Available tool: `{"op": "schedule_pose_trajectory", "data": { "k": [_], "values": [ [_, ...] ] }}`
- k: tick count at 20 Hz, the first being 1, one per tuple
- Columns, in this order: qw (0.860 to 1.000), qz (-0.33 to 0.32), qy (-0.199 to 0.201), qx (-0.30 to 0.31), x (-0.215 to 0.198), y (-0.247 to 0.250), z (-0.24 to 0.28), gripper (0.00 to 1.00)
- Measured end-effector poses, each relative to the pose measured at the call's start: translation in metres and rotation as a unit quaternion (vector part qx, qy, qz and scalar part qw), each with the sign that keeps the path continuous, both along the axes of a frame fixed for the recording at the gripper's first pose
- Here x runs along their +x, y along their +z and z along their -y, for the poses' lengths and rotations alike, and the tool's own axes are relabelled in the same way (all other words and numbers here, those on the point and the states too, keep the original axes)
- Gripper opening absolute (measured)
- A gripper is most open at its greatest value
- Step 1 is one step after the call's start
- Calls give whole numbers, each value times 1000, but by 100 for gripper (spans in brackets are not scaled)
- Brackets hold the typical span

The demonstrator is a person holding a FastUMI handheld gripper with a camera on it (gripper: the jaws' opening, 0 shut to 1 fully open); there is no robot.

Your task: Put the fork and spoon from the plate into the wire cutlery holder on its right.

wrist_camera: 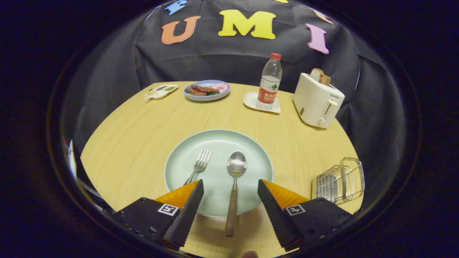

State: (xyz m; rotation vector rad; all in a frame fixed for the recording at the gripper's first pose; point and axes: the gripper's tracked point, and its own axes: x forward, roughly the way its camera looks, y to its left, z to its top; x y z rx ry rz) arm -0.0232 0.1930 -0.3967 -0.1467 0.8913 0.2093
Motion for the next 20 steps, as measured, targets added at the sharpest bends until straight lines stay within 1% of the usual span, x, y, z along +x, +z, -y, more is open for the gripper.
{"op": "schedule_pose_trajectory", "data": {
  "k": [3, 5, 6, 7, 9, 10, 11, 12, 13, 14, 17, 20],
  "values": [
    [1000, -25, -11, 3, 0, -17, -2, 70],
    [999, -35, -18, -5, -1, -26, 0, 58],
    [999, -39, -23, -9, 1, -30, 1, 46],
    [999, -43, -31, -14, 1, -32, 3, 39],
    [998, -51, -46, -18, 0, -34, 9, 15],
    [997, -57, -48, -19, 0, -38, 11, 11],
    [997, -61, -48, -22, -1, -26, 12, 11],
    [996, -65, -48, -24, -1, -36, 15, 4],
    [996, -71, -45, -23, -5, -28, 15, 4],
    [996, -77, -43, -18, -3, -28, 13, 0],
    [996, -83, -44, -4, -2, -1, 20, 0],
    [993, -111, -41, 16, -9, 33, 26, 0]
  ]
}}
